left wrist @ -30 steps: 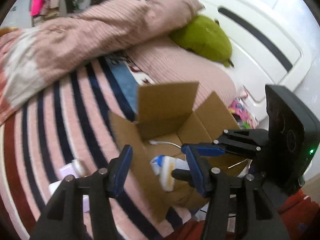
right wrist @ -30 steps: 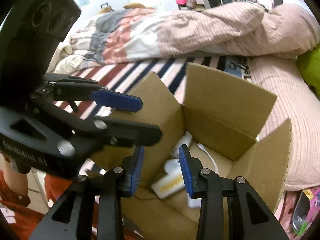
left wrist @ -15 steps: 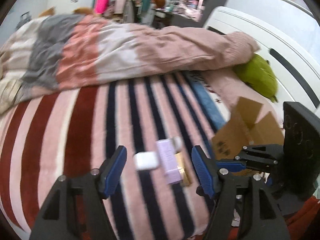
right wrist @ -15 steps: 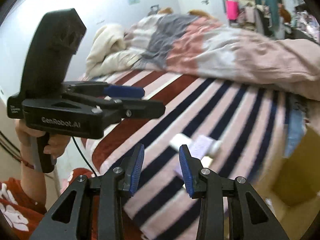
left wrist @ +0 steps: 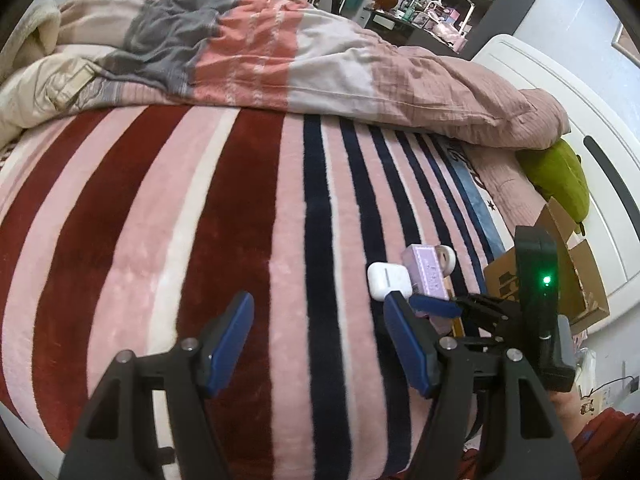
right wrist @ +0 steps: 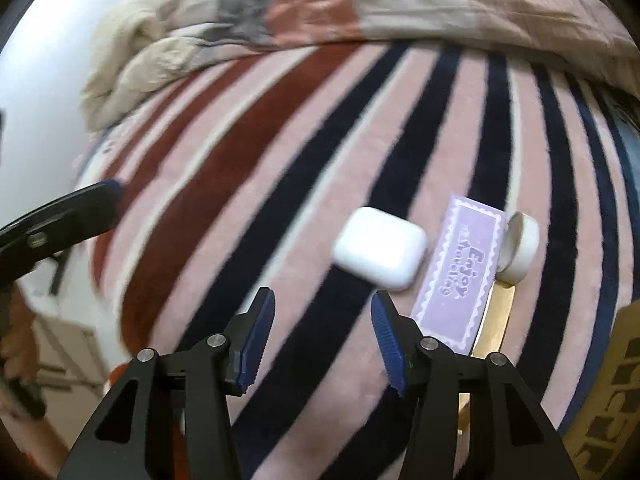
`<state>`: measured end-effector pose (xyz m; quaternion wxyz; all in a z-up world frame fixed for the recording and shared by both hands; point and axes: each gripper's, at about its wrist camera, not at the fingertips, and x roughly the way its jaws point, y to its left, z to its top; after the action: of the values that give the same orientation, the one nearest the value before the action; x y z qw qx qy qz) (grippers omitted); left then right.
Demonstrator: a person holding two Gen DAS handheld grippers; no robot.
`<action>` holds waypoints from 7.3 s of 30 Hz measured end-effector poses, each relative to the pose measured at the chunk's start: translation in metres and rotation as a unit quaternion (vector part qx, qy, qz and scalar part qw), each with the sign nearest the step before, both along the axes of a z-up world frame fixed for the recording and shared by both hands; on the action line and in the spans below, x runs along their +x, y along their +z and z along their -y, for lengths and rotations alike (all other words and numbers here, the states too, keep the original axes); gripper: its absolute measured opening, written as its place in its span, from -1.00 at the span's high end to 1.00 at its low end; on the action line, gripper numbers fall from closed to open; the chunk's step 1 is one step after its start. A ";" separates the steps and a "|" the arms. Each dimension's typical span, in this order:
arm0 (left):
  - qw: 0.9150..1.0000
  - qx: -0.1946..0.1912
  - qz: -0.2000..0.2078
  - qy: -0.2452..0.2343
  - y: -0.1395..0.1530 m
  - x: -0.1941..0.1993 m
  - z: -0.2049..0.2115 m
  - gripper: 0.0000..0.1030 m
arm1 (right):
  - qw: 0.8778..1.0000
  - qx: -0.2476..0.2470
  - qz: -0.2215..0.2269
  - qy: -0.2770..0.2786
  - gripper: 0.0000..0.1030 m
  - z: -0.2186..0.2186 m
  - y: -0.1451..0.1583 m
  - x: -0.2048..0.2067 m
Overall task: Organize rigid objects
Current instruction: 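Grasp the white earbud case with the right gripper, then carry the earbud case into the box and open the right gripper, then lower the right gripper and grasp the lilac Tears of Themis box, then lift the lilac box into the cardboard box and open the right gripper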
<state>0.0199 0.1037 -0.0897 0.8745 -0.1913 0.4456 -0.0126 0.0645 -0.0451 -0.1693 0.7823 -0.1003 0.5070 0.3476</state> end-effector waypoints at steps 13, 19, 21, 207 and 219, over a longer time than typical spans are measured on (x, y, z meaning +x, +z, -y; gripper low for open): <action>1.000 -0.005 -0.002 0.009 -0.010 -0.007 -0.014 -0.25 | 0.988 -0.075 0.131 -0.012 -0.28 -0.034 -0.008 0.015; 1.000 -0.004 -0.002 0.011 -0.009 -0.008 -0.015 -0.25 | 0.982 -0.092 0.162 0.019 -0.06 -0.036 -0.013 0.018; 1.000 -0.004 -0.002 0.012 -0.009 -0.008 -0.015 -0.25 | 0.984 -0.076 0.156 0.027 -0.06 -0.036 -0.011 0.017; 0.955 -0.042 -0.025 -0.293 0.072 0.136 0.321 -0.15 | 0.988 0.031 0.151 -0.034 0.28 0.271 0.125 0.001; 0.967 -0.005 0.022 -0.254 0.097 0.106 0.274 -0.23 | 0.982 0.004 0.187 -0.013 -0.82 0.255 0.132 -0.016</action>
<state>0.1255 -0.1704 0.0069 0.8513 -0.0762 0.4601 -0.2404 0.0484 -0.3002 -0.0377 0.8681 -0.1538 0.3523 0.3141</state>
